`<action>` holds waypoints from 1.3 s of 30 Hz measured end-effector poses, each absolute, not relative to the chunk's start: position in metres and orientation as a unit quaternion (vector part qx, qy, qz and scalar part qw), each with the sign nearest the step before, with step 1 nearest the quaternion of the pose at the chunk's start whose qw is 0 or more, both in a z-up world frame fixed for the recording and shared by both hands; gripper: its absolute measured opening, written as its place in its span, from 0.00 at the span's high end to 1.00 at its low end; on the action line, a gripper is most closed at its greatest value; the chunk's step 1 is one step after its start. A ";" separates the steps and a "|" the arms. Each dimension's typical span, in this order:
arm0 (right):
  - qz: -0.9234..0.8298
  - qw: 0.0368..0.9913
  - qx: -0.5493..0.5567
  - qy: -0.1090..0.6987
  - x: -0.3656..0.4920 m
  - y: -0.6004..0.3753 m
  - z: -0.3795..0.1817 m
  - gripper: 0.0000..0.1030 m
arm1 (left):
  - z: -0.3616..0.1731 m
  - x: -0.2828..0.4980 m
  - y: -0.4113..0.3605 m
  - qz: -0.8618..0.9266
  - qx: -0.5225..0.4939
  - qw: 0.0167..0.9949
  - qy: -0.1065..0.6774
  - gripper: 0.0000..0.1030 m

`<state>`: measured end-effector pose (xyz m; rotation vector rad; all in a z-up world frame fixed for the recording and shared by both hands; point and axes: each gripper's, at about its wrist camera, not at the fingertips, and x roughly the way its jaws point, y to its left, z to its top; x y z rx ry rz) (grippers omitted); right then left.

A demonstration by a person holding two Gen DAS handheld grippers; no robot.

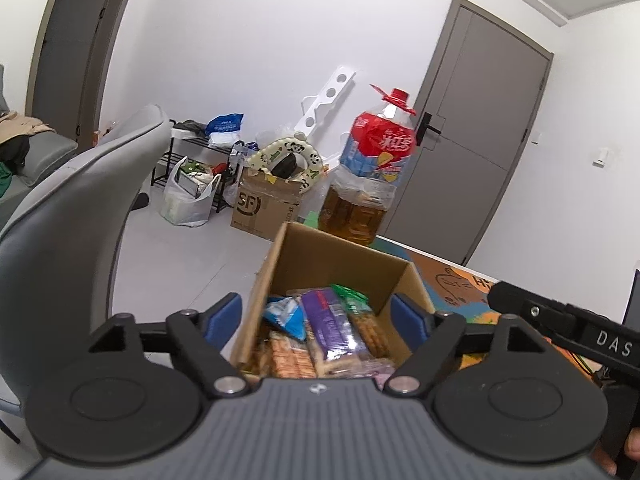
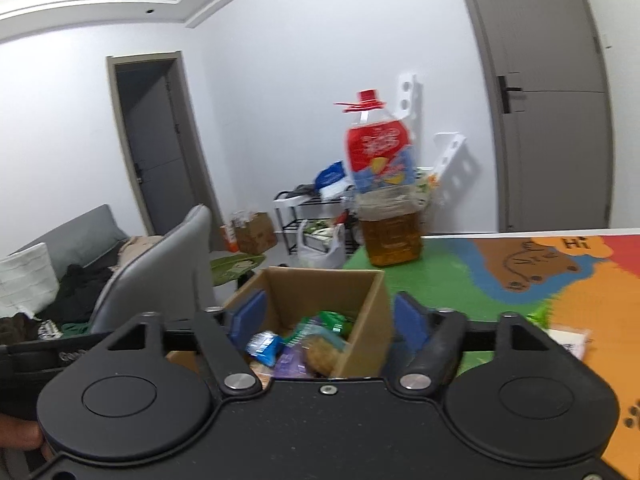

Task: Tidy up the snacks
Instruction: 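Open both grippers to drop the red bar and pink pack into the box, then move both tools back toward the green candy and dark snack pack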

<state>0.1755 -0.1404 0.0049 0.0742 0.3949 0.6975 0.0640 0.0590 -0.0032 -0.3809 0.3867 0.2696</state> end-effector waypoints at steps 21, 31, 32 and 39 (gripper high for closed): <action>0.241 0.948 0.069 0.197 0.182 -0.249 -0.009 0.00 | 0.005 0.086 -0.024 0.058 -0.149 0.970 0.186 0.04; 0.190 0.955 0.106 0.202 0.196 -0.298 -0.018 0.00 | 0.003 0.106 -0.062 0.032 -0.132 0.972 0.190 0.04; 0.186 0.955 0.111 0.204 0.198 -0.302 -0.019 0.01 | 0.003 0.109 -0.064 0.031 -0.130 0.973 0.190 0.04; 0.172 0.953 0.123 0.216 0.211 -0.315 -0.027 0.04 | -0.005 0.131 -0.085 0.010 -0.117 0.972 0.202 0.11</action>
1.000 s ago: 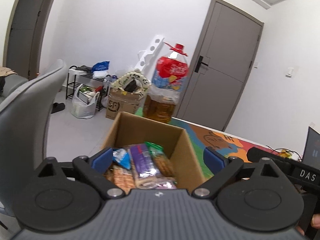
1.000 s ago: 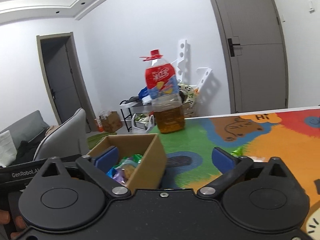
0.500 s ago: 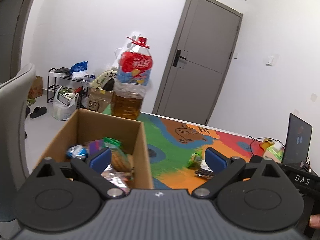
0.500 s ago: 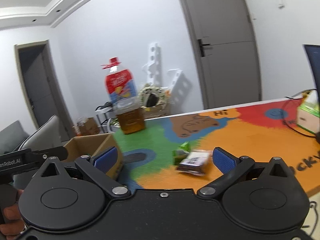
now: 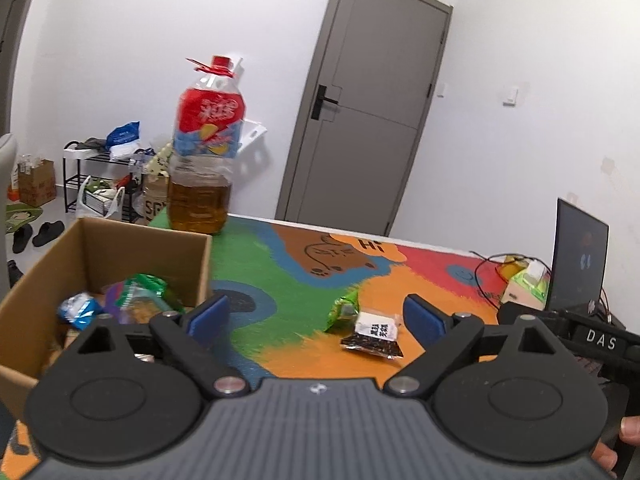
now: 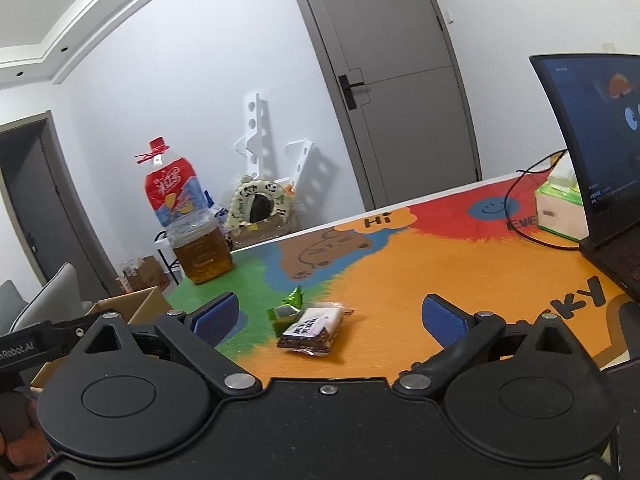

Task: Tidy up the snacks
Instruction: 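Move both tools back toward the green candy and dark snack pack, then grasp the green candy with the left gripper while the right grasps the dark snack pack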

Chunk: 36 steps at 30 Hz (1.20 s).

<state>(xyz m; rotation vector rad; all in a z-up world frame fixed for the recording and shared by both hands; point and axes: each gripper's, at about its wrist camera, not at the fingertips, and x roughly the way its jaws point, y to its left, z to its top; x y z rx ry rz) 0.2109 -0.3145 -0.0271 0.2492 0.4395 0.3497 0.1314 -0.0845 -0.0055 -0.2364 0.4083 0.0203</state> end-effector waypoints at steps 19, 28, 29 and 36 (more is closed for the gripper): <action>0.208 0.918 0.160 0.297 0.270 -0.291 -0.058 0.24 | -0.040 0.195 -0.097 0.027 -0.125 0.959 0.252 0.46; 0.227 0.895 0.175 0.341 0.309 -0.271 -0.077 0.30 | -0.053 0.217 -0.095 0.057 -0.129 0.954 0.264 0.46; 0.227 0.893 0.175 0.347 0.313 -0.270 -0.079 0.31 | -0.054 0.219 -0.094 0.062 -0.130 0.953 0.267 0.46; 0.245 0.873 0.177 0.383 0.338 -0.257 -0.097 0.37 | -0.060 0.231 -0.090 0.077 -0.129 0.950 0.272 0.46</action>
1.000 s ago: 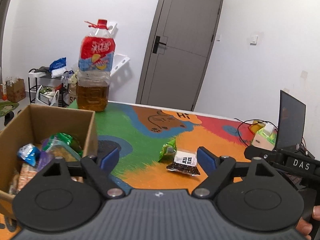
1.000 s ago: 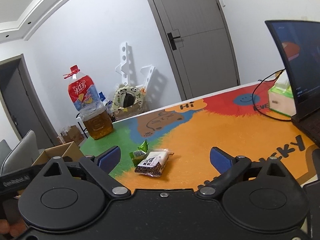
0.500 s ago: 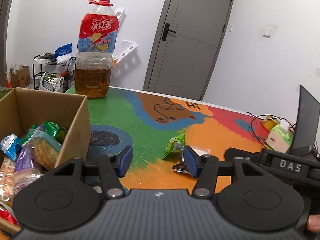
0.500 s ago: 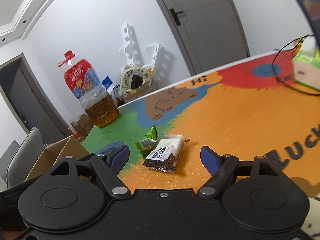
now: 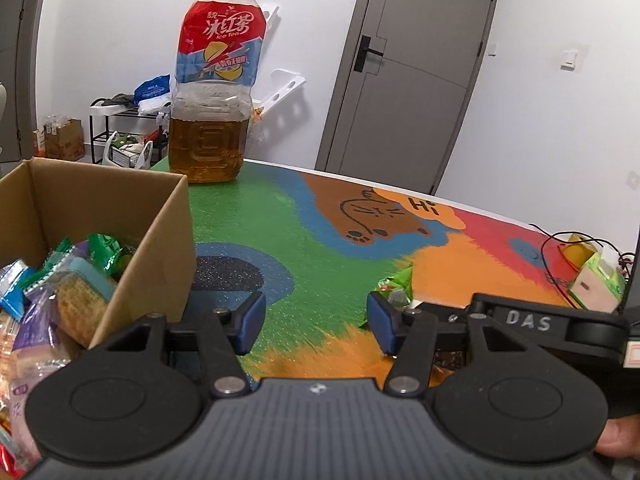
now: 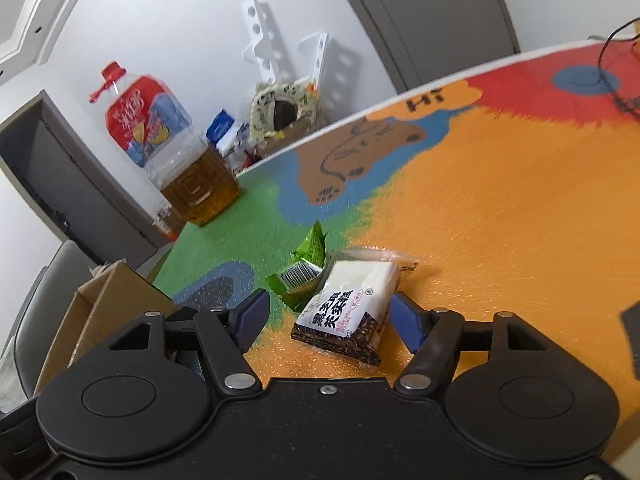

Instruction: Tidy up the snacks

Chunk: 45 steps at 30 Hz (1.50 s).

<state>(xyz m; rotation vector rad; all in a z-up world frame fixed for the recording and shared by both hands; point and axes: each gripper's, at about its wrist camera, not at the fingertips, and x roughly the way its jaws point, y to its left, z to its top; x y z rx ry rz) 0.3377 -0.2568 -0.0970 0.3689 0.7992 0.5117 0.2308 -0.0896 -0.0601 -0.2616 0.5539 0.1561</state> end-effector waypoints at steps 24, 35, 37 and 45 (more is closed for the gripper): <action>0.206 0.890 0.217 0.343 0.346 -0.297 -0.108 0.80 | -0.070 0.271 -0.110 0.085 -0.110 0.951 0.277 0.39; 0.158 0.911 0.195 0.327 0.346 -0.303 -0.106 0.73 | -0.091 0.311 -0.125 0.106 -0.086 0.946 0.294 0.34; 0.155 0.916 0.187 0.318 0.345 -0.301 -0.105 0.66 | -0.094 0.315 -0.123 0.109 -0.088 0.944 0.298 0.39; 0.167 0.926 0.138 0.308 0.342 -0.278 -0.102 0.35 | -0.102 0.309 -0.117 0.096 -0.101 0.941 0.308 0.74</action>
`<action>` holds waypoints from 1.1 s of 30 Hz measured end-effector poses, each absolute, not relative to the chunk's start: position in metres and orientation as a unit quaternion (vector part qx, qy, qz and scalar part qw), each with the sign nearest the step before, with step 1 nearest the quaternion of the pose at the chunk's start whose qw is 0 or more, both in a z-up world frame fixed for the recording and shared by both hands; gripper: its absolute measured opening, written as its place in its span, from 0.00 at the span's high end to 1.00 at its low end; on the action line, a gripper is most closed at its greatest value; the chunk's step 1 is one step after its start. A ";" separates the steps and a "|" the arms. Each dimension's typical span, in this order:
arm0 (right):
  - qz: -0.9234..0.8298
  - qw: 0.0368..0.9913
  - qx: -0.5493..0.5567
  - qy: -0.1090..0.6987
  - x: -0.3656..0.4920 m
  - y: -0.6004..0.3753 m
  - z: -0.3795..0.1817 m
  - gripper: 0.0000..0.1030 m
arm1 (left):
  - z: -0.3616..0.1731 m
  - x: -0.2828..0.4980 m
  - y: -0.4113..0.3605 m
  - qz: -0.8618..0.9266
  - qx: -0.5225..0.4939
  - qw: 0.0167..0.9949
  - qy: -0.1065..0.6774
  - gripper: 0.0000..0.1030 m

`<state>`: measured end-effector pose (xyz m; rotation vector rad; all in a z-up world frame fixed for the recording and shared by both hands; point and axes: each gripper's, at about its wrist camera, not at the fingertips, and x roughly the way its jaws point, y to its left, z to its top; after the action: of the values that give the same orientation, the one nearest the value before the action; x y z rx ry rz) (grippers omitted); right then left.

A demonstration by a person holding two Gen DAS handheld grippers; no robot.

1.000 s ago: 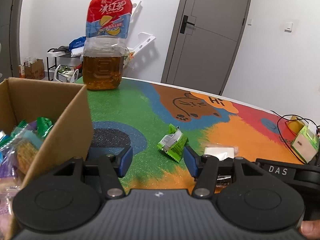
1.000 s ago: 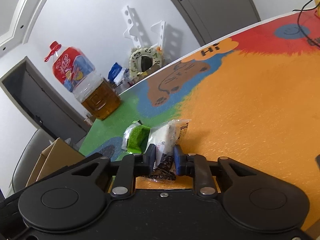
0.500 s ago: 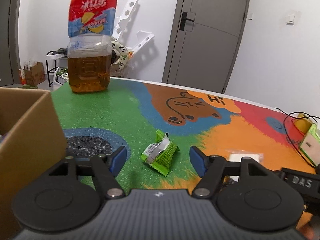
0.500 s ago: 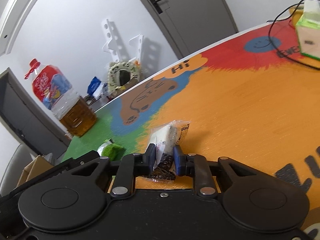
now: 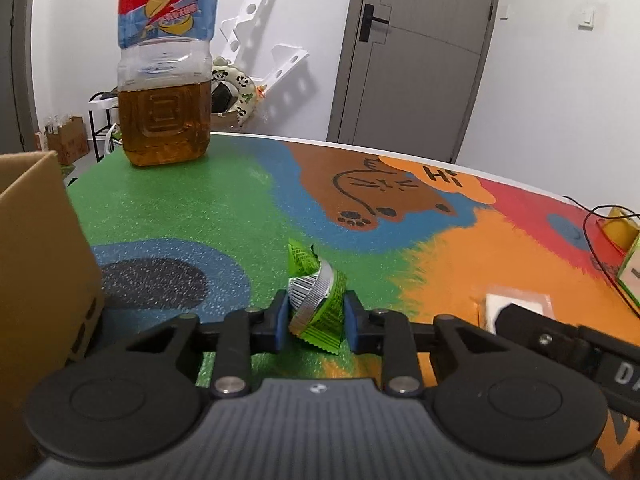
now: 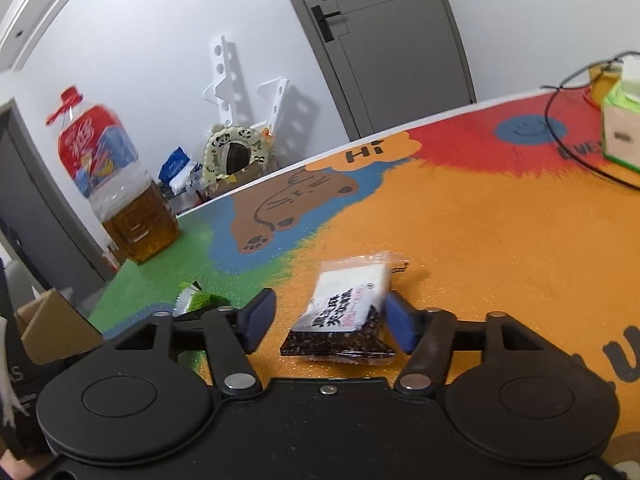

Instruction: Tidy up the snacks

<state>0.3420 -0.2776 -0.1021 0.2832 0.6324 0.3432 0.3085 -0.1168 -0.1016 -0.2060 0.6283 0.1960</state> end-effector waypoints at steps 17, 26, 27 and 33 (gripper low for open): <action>0.134 0.933 0.063 0.328 0.345 -0.245 -0.108 0.33 | -0.088 0.264 -0.098 0.119 -0.142 0.936 0.298 0.74; 0.166 0.925 0.082 0.332 0.319 -0.263 -0.104 0.53 | -0.077 0.238 -0.098 0.101 -0.163 0.939 0.284 0.74; 0.167 0.924 0.087 0.333 0.315 -0.264 -0.103 0.53 | -0.074 0.234 -0.097 0.099 -0.165 0.940 0.280 0.74; 0.177 0.928 0.100 0.312 0.287 -0.266 -0.086 0.53 | -0.058 0.208 -0.092 0.098 -0.165 0.944 0.267 0.74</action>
<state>0.2872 -0.2665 -0.0864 0.2041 0.6404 0.3621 0.2080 -0.0924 -0.0581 -0.3353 0.5445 0.1988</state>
